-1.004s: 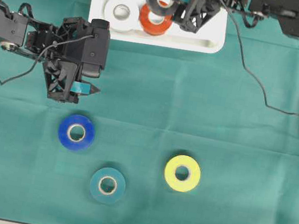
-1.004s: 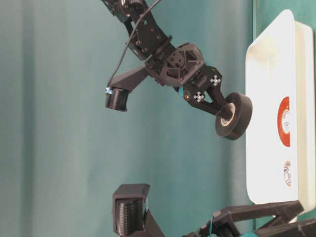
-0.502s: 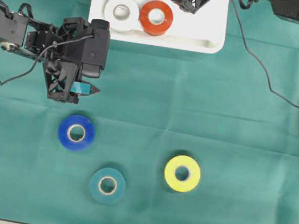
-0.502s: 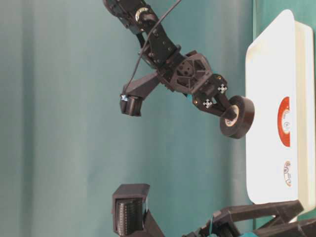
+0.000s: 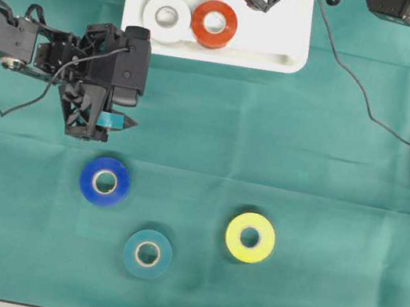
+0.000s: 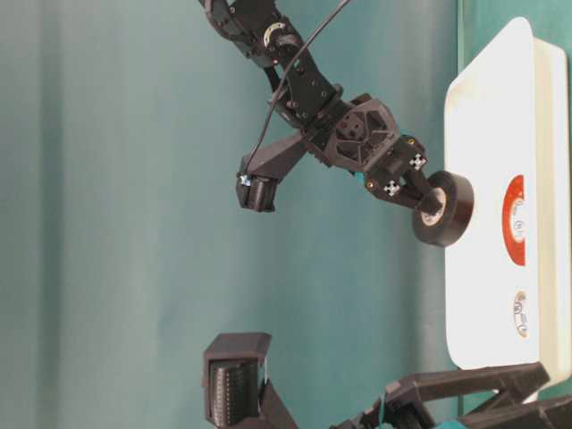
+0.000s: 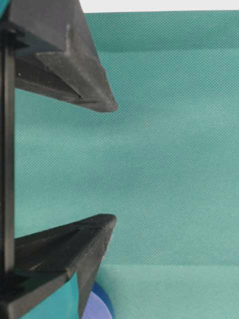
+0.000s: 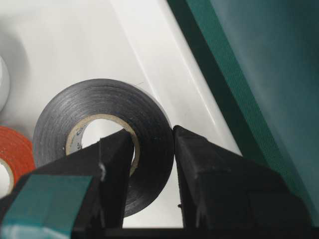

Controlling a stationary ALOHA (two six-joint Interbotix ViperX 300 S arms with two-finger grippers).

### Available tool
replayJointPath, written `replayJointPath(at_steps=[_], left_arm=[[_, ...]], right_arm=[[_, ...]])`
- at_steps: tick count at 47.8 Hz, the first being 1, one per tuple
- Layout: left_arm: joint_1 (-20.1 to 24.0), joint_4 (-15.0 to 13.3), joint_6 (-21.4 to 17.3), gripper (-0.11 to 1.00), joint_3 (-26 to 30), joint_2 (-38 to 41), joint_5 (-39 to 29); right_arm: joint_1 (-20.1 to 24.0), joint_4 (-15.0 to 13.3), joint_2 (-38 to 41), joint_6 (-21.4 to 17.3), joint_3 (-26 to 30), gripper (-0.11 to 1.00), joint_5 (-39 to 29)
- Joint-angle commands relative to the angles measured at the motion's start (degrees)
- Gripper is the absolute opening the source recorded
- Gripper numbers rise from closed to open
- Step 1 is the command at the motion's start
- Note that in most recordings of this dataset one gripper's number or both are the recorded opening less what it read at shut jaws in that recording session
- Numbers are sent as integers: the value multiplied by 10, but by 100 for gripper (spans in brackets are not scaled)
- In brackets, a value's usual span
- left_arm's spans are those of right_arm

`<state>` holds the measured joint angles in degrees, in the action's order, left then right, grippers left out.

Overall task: Put the tape alternately from left to right into the white case.
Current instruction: 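Carry the black tape into the upper part of the tray, then release the black tape in the tray and withdraw right gripper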

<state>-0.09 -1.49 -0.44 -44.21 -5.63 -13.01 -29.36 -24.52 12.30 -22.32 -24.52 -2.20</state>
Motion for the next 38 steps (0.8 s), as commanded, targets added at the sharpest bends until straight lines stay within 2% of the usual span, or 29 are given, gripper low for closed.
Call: replayJointPath(at_steps=[1,8,10,17,38], left_arm=[[-1,-1,1,91,7,-8,4],[-1,-1,3,91,7,-8,4],[-1,-1,4,91,7,-8,4],[-1,-1,5,91,7,-8,4],[-1,-1,5,91,7,-8,4]], right_arm=[[1,-1,-11,-4,12,30,6],[1,0,-11,-4,12,73,6],[1,-1,-11,-4,12,81,6],[1,0,-11,-6,10,72,5],[1,-1,-11,-7,8,71,4]])
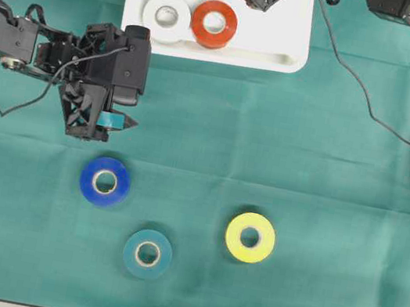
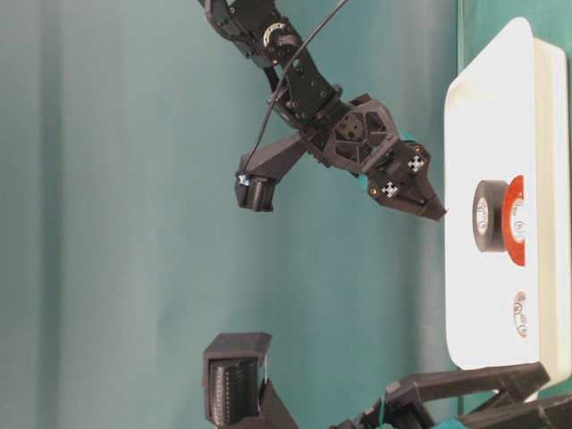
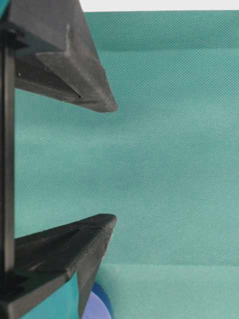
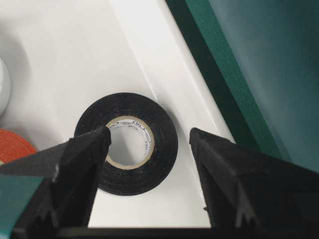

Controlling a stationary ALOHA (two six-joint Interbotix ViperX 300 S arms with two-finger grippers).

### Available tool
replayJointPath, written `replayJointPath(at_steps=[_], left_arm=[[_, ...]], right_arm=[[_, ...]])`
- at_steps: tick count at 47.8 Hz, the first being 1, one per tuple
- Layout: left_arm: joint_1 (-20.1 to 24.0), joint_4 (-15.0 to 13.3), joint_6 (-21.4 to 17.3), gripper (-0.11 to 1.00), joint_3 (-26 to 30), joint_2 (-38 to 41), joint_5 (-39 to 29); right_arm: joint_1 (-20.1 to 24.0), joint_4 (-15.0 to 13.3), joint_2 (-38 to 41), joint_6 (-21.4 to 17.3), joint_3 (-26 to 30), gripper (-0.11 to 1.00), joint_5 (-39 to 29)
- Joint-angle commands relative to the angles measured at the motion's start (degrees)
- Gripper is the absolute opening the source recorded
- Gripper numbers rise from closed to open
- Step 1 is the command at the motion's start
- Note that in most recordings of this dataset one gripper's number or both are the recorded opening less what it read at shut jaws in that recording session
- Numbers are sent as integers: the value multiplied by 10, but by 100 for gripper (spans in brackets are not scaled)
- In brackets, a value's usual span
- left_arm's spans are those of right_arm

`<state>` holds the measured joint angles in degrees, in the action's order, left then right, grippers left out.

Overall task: Put the tape alternately from left to right into the white case.
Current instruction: 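Release the black tape in the tray and withdraw right gripper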

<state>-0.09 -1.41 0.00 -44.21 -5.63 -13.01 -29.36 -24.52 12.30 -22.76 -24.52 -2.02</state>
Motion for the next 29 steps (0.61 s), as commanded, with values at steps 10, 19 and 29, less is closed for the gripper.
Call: replayJointPath(at_steps=[10,19,29], left_arm=[[-1,-1,1,91,7,-8,4],[-1,-2,0,91,9,-8,4],[-1,-1,0,91,10,-8,4]], right_arm=[[15,-1,-19,-3,-1,71,-4],[40,0,-43,-4,-23,71,-4],[80,0,-80,-5,-62,71,-4]])
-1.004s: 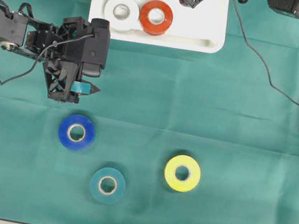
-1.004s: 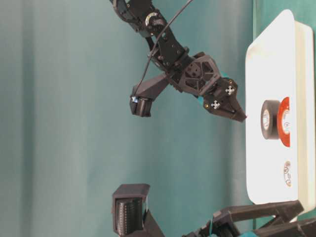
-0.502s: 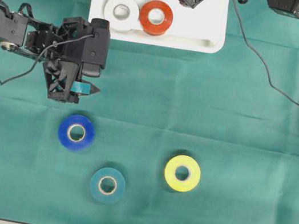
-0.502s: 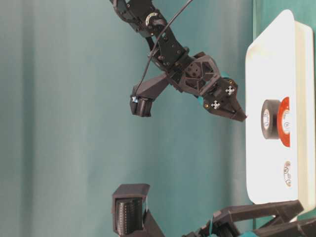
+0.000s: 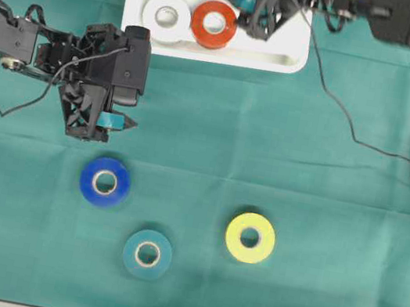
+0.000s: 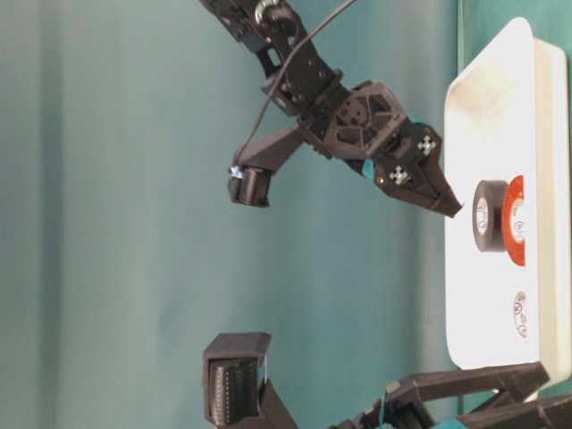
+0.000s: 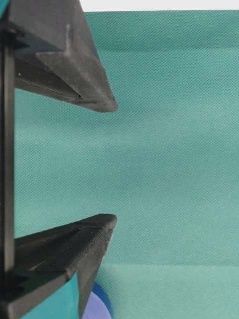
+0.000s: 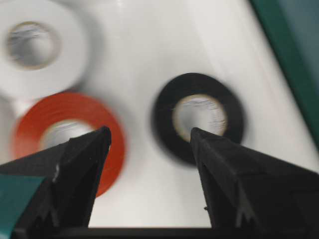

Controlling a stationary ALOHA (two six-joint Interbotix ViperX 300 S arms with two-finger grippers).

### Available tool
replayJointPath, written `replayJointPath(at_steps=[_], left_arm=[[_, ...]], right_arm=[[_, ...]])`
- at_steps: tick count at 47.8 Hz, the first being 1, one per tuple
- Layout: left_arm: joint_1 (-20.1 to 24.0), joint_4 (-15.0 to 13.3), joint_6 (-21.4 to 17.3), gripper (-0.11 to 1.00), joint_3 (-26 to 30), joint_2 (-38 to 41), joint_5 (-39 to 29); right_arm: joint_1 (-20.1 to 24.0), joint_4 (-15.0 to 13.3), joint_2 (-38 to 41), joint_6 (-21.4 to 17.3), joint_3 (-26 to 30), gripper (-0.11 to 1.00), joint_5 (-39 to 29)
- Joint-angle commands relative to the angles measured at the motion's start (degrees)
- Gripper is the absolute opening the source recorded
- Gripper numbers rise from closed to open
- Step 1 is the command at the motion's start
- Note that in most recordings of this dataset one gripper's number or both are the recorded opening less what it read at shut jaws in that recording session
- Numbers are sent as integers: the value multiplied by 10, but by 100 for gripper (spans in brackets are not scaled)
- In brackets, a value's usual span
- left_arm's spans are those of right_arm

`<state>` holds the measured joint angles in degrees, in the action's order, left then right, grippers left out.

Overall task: Put the tape alternately from left to right into the white case.
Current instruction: 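Release the black tape in the tray and withdraw right gripper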

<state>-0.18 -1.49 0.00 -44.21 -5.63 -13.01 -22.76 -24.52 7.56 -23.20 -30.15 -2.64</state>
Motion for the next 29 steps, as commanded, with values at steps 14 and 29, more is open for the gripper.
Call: replayJointPath(at_steps=[14,29], left_arm=[[0,-1,0,91,11,-8,4],[0,-1,1,91,11,-8,4]], right_arm=[[72,-1,-83,-1,-56,71,6],[130,0,-100,-1,-87,71,4]])
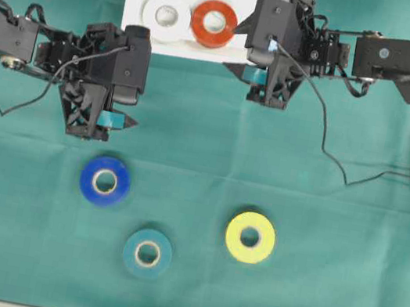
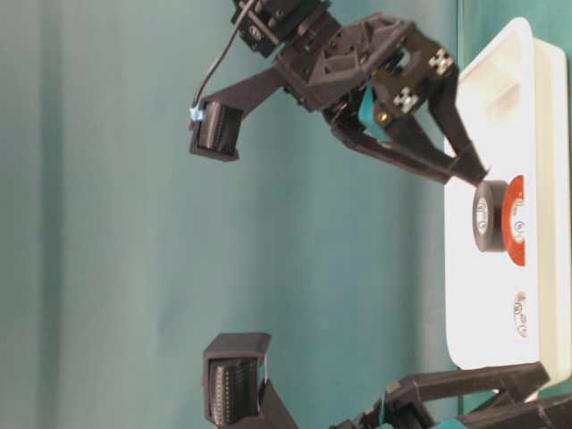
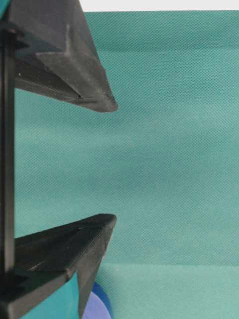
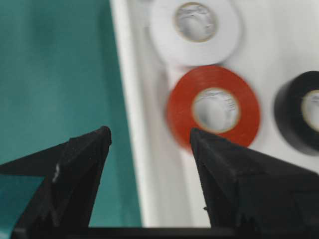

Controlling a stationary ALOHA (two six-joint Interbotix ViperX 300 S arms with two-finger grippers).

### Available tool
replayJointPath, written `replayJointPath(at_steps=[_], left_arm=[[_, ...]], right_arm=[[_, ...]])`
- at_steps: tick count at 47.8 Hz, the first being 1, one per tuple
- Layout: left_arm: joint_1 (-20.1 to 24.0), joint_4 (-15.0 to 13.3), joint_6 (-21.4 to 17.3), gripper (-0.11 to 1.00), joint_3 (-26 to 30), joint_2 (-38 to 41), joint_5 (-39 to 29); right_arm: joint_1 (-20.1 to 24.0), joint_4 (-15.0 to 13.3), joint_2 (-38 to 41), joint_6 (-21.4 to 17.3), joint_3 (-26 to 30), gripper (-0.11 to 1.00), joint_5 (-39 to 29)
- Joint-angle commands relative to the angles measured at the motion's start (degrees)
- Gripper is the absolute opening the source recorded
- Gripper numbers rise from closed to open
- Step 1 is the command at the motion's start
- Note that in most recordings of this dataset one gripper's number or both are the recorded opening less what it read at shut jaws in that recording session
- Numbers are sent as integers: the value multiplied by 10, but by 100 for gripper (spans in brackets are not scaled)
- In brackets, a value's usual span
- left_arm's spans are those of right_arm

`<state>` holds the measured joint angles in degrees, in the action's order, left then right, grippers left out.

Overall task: Put the tape alternately from left to right into the white case.
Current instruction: 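Release the black tape in the tray and withdraw right gripper, then move left gripper down to the blue tape and grasp it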

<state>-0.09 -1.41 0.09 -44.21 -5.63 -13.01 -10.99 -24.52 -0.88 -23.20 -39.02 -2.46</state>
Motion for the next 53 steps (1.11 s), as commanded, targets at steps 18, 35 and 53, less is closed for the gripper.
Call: replayJointPath(at_steps=[18,35,53], left_arm=[[-1,-2,0,91,11,-8,4],[-1,-2,1,91,11,-8,2],[-20,-3,31,91,6,-8,-11]], right_arm=[[62,0,-33,-1,-25,71,0],[63,0,-33,-1,-25,71,4],[63,0,-33,-1,-27,71,4]])
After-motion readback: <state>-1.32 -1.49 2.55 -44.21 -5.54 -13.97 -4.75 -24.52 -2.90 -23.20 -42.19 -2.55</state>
